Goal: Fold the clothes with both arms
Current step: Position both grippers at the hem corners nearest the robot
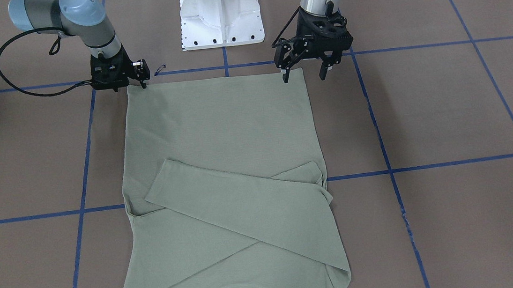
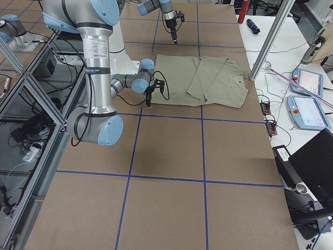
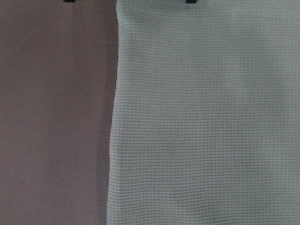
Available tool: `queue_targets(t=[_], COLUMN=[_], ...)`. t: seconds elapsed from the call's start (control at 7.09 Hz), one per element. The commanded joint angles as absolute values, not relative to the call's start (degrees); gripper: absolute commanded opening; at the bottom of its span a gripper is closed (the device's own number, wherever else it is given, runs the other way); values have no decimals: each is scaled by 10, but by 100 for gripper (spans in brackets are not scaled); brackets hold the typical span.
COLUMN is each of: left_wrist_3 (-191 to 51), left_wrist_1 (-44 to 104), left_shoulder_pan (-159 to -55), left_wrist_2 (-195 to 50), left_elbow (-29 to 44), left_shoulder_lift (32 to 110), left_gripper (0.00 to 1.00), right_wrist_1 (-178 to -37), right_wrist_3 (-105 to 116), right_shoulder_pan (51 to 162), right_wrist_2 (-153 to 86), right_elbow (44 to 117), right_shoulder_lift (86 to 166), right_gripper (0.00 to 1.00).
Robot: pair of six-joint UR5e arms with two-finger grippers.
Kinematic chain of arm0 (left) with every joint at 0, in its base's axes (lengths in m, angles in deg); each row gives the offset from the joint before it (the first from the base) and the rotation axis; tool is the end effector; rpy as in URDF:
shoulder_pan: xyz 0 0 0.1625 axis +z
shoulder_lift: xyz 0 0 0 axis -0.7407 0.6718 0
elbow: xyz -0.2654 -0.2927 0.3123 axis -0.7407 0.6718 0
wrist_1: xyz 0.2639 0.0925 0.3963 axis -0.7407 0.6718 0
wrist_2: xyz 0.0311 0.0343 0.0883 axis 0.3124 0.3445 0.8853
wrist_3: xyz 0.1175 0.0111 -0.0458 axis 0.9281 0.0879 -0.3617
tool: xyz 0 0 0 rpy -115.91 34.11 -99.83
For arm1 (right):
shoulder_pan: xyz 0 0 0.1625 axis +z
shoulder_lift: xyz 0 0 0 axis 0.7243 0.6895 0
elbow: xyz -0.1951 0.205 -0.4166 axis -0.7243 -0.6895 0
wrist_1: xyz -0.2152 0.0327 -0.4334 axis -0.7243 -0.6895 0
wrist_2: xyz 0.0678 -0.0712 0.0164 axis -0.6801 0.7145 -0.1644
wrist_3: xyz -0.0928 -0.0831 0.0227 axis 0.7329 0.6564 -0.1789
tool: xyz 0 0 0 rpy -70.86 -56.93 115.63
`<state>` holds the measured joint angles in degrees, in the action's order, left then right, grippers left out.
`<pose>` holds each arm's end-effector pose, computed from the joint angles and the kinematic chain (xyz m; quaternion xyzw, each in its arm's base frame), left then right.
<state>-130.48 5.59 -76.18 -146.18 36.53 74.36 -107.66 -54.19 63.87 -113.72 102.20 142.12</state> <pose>0.5028 -0.4105 0.2492 0.1304 0.4378 -0.0852 0.8855 -0.5401 -0.2792 0.4683 -0.0082 -0.3709 -0.0119 0.9285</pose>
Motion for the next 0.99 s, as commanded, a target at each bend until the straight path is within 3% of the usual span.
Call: queue_targets(t=[0.0, 0.28, 0.85], left_wrist_3=[-1305, -1305, -1305], left_wrist_1=[56, 56, 56], left_shoulder_pan=[-762, -762, -761], left_wrist_2=[-1462, -1462, -1462], left_elbow=[366, 364, 363], left_shoulder_lift=[743, 742, 742], left_gripper=[100, 100, 100], right_wrist_1=[-1077, -1076, -1076], right_wrist_3=[-541, -541, -548], right_shoulder_pan=[640, 642, 644], right_wrist_2=[-1138, -1144, -1143], right_elbow=[1023, 1025, 1050], right_shoulder_lift=[1421, 1421, 1421], right_gripper=[59, 0, 0])
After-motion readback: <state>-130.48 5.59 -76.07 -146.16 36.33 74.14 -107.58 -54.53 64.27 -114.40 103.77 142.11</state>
